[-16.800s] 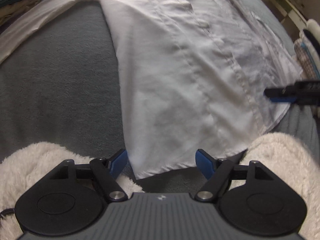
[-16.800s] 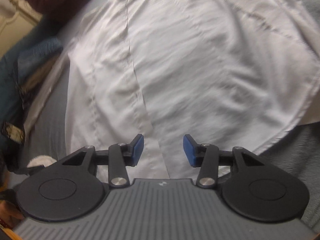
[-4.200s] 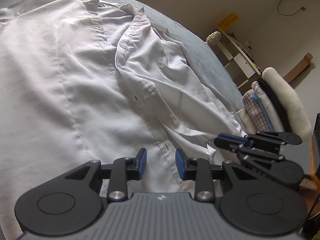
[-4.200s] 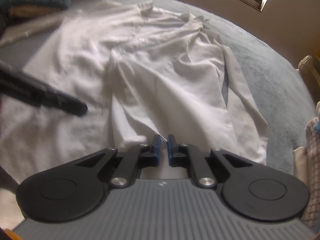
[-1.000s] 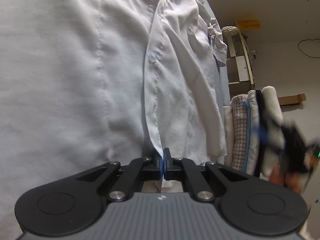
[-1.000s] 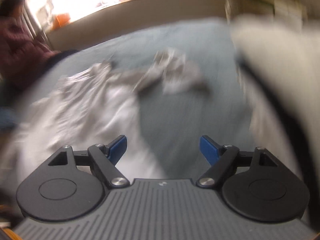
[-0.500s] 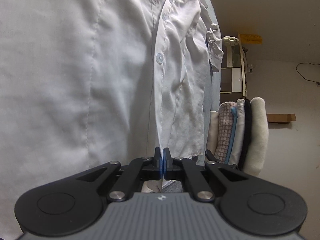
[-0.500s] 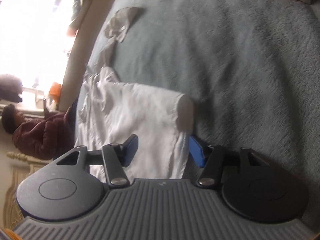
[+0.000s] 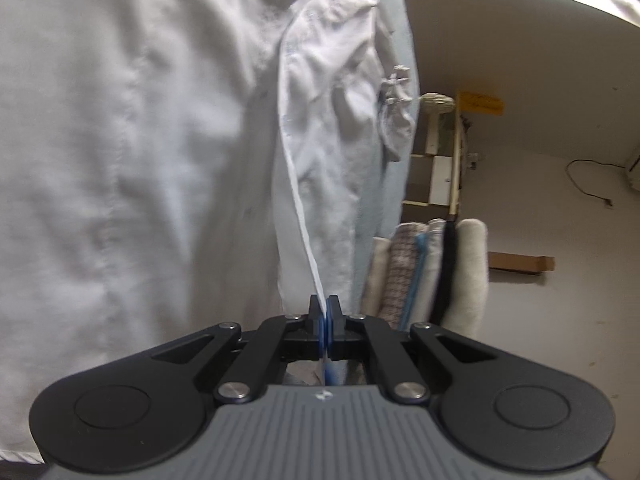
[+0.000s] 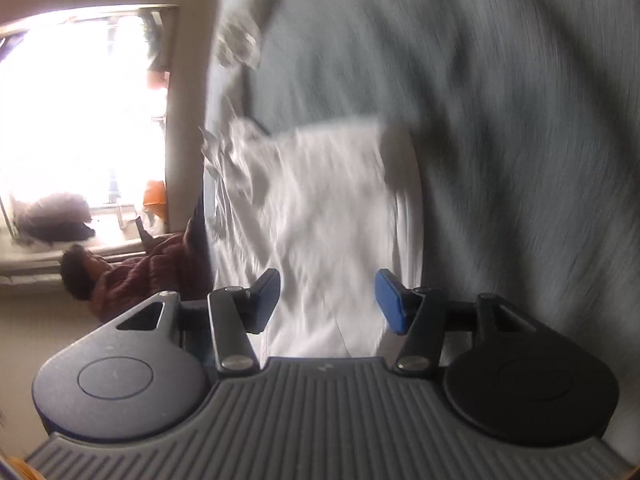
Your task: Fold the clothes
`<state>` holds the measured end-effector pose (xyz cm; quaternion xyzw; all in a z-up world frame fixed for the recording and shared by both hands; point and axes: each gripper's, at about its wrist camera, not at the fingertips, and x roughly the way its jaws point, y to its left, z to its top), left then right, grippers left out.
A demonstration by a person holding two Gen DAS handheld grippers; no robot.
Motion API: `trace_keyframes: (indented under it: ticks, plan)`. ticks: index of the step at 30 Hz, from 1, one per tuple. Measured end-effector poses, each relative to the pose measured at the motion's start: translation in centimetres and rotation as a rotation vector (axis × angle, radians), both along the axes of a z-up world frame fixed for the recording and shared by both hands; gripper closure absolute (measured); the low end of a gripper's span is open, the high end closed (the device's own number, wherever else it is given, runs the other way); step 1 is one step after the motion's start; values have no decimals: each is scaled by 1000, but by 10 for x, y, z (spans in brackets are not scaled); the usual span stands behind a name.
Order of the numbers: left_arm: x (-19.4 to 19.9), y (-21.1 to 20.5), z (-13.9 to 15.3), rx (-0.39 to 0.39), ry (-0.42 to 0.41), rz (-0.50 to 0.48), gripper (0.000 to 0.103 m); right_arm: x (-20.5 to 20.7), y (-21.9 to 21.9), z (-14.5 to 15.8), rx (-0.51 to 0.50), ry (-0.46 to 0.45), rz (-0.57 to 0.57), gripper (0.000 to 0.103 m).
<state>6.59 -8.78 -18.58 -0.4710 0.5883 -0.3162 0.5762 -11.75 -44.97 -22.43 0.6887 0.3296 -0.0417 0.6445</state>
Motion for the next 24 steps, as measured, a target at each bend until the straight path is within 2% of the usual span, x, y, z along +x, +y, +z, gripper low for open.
trace_keyframes:
  ticks: [4, 10, 17, 20, 23, 24]
  plan:
    - [-1, 2, 3, -34, 11, 16, 101, 10, 16, -21, 95, 35, 3, 49]
    - [-3, 8, 5, -79, 36, 41, 101, 17, 11, -18, 75, -2, -60, 52]
    - [-1, 16, 2, -112, 53, 75, 101, 14, 10, -15, 90, 1, -83, 50]
    - [-1, 18, 3, -122, 54, 78, 101, 16, 9, -24, 111, 12, -104, 50]
    - [0, 19, 3, -130, 53, 80, 101, 21, 10, -29, 105, 3, -102, 52]
    - [0, 20, 3, -129, 51, 80, 101, 23, 9, -28, 93, -1, -103, 55]
